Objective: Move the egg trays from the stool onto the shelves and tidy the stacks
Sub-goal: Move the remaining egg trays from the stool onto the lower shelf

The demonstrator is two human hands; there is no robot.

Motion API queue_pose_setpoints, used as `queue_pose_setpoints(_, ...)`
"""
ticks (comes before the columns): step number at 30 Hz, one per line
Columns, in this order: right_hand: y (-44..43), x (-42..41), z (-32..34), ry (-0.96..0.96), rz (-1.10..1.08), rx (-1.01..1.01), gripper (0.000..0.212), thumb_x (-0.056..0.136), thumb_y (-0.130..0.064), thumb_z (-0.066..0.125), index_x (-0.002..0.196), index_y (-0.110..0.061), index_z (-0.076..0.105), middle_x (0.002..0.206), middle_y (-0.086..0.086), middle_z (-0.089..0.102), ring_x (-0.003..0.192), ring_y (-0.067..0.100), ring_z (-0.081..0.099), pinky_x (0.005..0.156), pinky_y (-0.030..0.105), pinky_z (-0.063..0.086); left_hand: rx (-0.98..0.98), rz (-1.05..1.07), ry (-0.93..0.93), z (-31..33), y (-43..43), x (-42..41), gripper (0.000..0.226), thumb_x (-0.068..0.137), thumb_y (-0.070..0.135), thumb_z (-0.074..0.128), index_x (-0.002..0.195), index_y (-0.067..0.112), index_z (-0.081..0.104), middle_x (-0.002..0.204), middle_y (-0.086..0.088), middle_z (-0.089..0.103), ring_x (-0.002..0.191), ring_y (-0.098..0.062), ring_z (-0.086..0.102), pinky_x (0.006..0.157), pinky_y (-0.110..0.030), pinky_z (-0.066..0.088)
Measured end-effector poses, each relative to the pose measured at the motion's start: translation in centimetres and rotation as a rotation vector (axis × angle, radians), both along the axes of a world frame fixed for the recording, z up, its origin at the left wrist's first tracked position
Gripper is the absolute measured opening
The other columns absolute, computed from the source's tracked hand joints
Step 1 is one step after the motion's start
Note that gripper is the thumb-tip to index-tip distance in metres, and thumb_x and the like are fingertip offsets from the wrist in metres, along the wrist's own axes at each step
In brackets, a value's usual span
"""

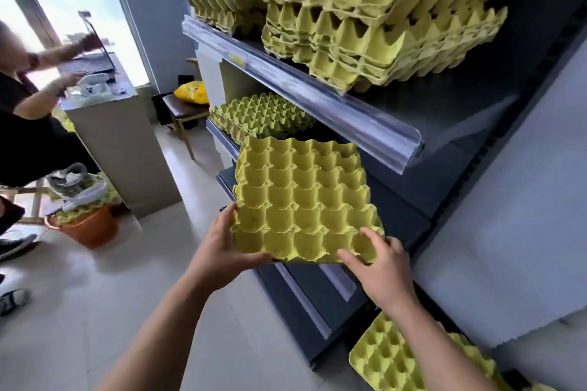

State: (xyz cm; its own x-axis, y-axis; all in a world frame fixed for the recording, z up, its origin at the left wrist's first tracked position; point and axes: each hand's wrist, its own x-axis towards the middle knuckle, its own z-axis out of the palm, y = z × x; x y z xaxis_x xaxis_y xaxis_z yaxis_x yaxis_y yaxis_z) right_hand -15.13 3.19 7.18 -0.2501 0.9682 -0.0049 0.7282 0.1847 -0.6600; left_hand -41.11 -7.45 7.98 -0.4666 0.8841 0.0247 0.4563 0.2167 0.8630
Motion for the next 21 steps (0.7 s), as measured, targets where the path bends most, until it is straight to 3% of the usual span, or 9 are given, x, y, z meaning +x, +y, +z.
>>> queue_pose_setpoints(5, 5.0, -7.1, 0.7, -0.009, 0.024, 0.027, 0.067, 0.078, -0.059, 0.063, 0.136, -0.033, 0.044, 0.131, 0.010, 0.038, 0.118, 0.027, 0.035, 0.086, 0.035, 0.038, 0.015, 0.024, 0.010, 0.0, 4.3, -7.0, 0.116, 0.052, 0.044, 0.092, 0.148, 0.037, 0.027, 0.128, 0.005, 0.041, 0.118, -0.011, 0.044, 0.106, -0.033, 0.040)
queue_pose_setpoints(10, 9.1, -14.1, 0.8, -0.015, -0.005, 0.065, 0.066, 0.077, -0.059, 0.062, 0.135, -0.033, 0.044, 0.131, 0.012, 0.038, 0.117, 0.031, 0.037, 0.092, 0.043, 0.044, 0.032, -0.026, -0.041, -1.6, 9.3, -15.0, 0.116, 0.044, 0.060, 0.090, 0.143, 0.045, 0.031, 0.128, 0.006, 0.052, 0.118, -0.014, 0.054, 0.101, -0.042, 0.047)
queue_pose_setpoints(21, 13.6, -30.5, 0.8, 0.021, -0.223, 0.070, 0.066, 0.075, -0.063, 0.062, 0.133, -0.038, 0.046, 0.130, 0.010, 0.039, 0.119, 0.030, 0.037, 0.097, 0.046, 0.041, 0.041, -0.214, -0.140, -1.2, 19.5, -33.2, 0.120, 0.042, 0.056, 0.093, 0.143, 0.048, 0.029, 0.136, 0.005, 0.050, 0.124, -0.014, 0.052, 0.103, -0.039, 0.045)
